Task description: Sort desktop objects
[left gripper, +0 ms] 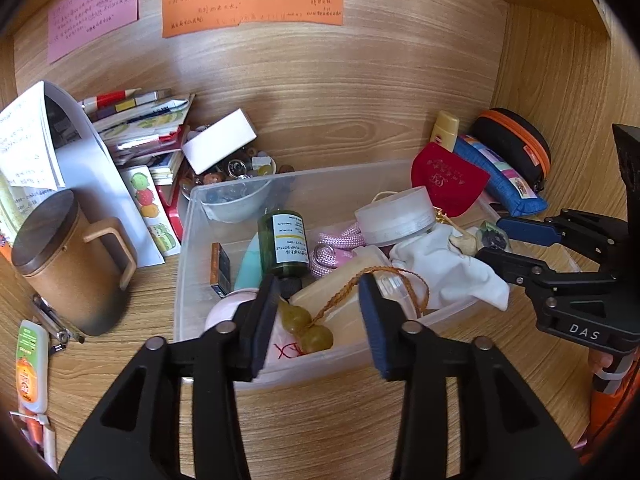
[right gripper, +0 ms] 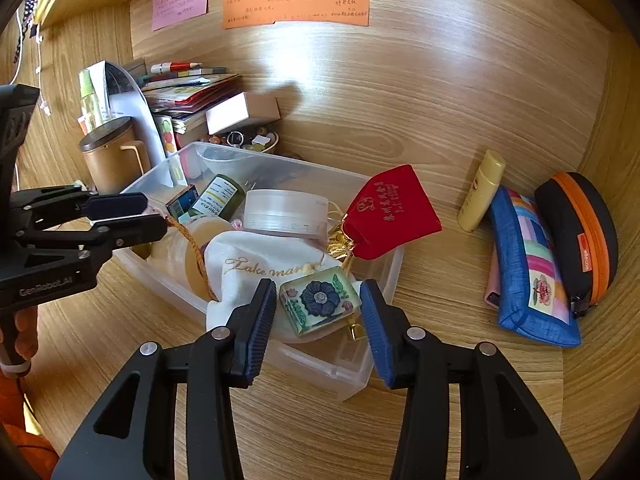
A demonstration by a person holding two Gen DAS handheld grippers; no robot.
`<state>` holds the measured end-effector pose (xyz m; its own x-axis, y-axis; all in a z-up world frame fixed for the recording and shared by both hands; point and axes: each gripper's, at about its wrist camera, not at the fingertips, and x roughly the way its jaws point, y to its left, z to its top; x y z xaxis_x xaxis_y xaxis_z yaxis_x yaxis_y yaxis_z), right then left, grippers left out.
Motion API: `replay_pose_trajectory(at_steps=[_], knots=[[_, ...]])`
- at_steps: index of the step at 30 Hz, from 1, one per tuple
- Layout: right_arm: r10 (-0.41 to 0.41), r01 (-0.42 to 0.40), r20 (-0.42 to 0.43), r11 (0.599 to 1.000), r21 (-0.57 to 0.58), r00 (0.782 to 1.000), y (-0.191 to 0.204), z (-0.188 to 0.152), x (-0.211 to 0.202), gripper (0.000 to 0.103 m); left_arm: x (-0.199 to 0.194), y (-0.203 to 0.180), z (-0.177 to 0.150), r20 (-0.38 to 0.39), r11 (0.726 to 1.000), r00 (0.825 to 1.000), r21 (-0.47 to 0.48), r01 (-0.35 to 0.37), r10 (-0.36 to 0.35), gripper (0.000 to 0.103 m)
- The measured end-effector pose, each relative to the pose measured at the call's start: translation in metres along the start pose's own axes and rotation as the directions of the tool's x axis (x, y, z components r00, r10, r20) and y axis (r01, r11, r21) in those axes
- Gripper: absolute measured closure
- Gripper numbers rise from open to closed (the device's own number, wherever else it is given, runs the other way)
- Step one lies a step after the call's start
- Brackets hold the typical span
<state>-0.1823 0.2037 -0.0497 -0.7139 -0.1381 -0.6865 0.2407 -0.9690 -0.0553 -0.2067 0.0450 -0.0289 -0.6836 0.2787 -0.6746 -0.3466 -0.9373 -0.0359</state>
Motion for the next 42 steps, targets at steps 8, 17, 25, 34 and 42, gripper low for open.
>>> replay_pose_trajectory(at_steps=[8,17,25,34,42], knots=[[-0.026,0.026,0.022,1.000,0.006,0.999,0.001,0.002,-0.008,0.042,-0.012,0.002,-0.001,0.025,1.000,1.000,-0.001,-0.011,0.011,0.044],[-0.057,0.056,0.088,0.998,0.015,0.995,0.003,0.002,-0.029,0.021,-0.029,-0.003,-0.004,0.057,0.999,0.997,0.002,-0.049,0.048,0.026],[-0.057,0.052,0.102,0.998,0.046,0.993,0.003,-0.001,-0.048,0.015,-0.056,-0.003,-0.009,0.084,0.992,0.989,-0.049,-0.119,0.122,0.008],[-0.070,0.050,0.157,0.990,0.128,0.985,0.004,-0.015,-0.082,0.000,-0.093,-0.012,-0.024,0.138,0.987,0.979,-0.082,-0.137,0.148,0.001],[-0.088,0.055,0.209,0.985,0.161,0.974,0.009,-0.033,-0.107,0.000,-0.110,-0.027,-0.042,0.183,0.981,0.966,-0.103,-0.164,0.181,0.001]])
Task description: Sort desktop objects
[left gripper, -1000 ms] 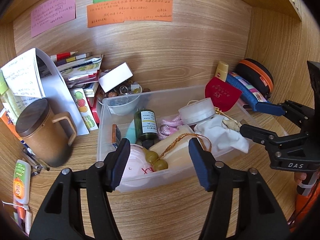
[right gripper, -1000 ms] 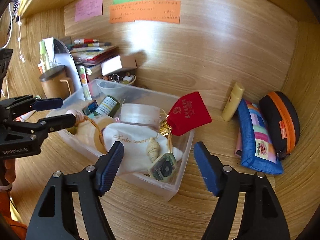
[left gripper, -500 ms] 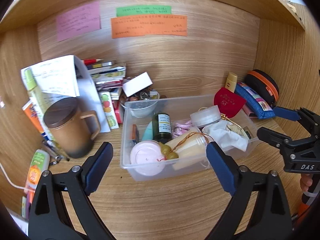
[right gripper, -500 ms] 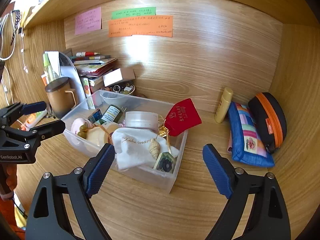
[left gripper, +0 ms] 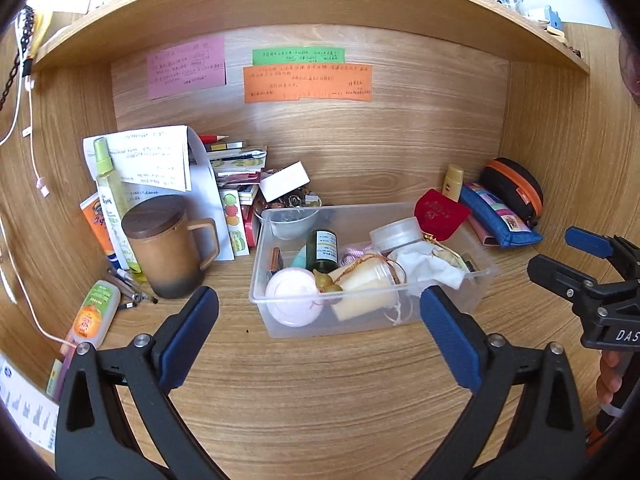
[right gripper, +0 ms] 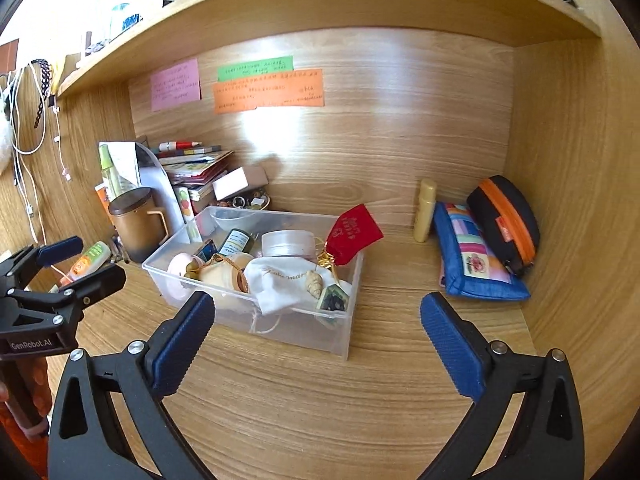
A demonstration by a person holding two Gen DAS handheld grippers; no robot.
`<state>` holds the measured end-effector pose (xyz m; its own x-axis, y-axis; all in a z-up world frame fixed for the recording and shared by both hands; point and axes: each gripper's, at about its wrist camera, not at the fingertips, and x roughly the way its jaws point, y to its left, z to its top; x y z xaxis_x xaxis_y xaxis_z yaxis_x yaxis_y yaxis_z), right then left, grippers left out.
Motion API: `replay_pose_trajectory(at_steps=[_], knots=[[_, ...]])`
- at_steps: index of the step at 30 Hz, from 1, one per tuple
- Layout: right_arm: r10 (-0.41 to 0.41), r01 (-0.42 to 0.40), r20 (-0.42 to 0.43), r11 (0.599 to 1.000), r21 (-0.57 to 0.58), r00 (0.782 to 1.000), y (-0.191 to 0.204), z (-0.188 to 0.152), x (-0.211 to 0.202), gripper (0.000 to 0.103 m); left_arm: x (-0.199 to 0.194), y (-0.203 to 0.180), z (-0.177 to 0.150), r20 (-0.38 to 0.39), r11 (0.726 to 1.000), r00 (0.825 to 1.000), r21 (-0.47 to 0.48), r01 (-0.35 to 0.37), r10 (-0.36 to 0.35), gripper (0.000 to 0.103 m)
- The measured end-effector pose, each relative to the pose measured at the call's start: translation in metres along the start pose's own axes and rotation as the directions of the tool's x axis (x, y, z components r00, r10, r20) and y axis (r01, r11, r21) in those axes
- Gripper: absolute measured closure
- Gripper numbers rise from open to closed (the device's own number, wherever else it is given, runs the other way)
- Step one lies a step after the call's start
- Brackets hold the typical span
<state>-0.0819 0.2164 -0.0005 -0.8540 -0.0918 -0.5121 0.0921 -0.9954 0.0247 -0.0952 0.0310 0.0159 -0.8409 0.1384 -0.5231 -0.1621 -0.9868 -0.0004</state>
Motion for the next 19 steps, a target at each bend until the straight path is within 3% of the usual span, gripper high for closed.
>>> replay_pose_trajectory(at_steps=[19], knots=[[0.013,-0.013,-0.012,1.000,0.011,1.000,-0.008,-0.005,0.004,0.000,-0.001,-0.011,-0.005,0.036,1.000,0.999,-0.022,-0.007,0.007,0.001]])
